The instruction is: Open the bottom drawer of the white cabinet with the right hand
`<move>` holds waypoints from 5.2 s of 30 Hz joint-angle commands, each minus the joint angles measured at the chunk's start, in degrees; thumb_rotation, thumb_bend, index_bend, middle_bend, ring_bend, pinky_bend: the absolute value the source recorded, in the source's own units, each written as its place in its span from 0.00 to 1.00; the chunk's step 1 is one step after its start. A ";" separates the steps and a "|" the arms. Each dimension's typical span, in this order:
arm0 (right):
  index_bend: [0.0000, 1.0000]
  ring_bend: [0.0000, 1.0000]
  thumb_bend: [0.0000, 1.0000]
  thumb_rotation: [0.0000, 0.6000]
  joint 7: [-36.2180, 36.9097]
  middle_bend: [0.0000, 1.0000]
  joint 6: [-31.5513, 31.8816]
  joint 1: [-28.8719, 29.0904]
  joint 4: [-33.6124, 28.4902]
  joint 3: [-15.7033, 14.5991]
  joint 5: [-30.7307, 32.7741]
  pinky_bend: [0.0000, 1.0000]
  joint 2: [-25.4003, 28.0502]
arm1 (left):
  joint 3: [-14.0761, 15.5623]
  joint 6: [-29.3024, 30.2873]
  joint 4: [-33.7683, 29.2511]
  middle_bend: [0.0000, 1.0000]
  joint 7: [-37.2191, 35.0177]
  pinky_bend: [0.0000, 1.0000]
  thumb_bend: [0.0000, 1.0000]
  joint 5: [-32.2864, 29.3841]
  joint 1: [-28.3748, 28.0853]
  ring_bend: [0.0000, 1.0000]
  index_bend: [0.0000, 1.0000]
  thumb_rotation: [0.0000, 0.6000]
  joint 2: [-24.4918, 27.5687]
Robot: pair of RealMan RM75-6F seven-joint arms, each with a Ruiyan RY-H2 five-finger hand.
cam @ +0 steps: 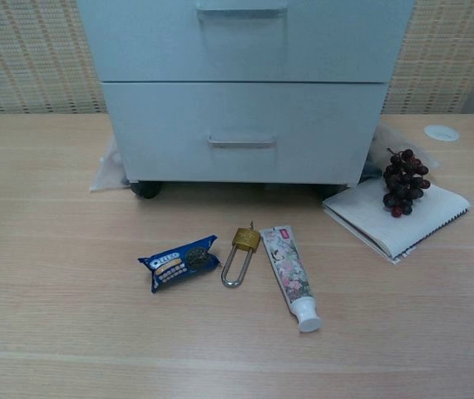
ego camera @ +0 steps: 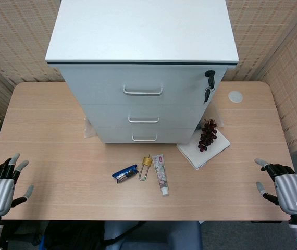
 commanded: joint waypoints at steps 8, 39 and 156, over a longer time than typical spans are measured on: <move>0.25 0.40 0.30 1.00 -5.62 0.44 -8.78 6.84 -6.17 1.84 -0.72 0.39 0.25 | -0.21 -0.27 0.07 0.04 0.37 0.13 0.31 0.57 -0.60 0.07 0.17 1.00 -0.29; 0.10 0.98 0.47 1.00 -39.62 0.92 -32.61 37.13 -7.81 12.45 31.90 0.97 -18.61 | 0.25 -0.65 1.38 0.04 -1.40 0.13 0.31 1.41 -0.96 0.07 0.17 1.00 0.37; 0.16 0.93 0.47 1.00 -40.33 0.87 -7.66 34.57 -27.51 -12.13 4.70 0.96 -10.19 | 1.13 0.52 1.66 0.04 -0.71 0.13 0.31 2.00 0.04 0.07 0.17 1.00 0.04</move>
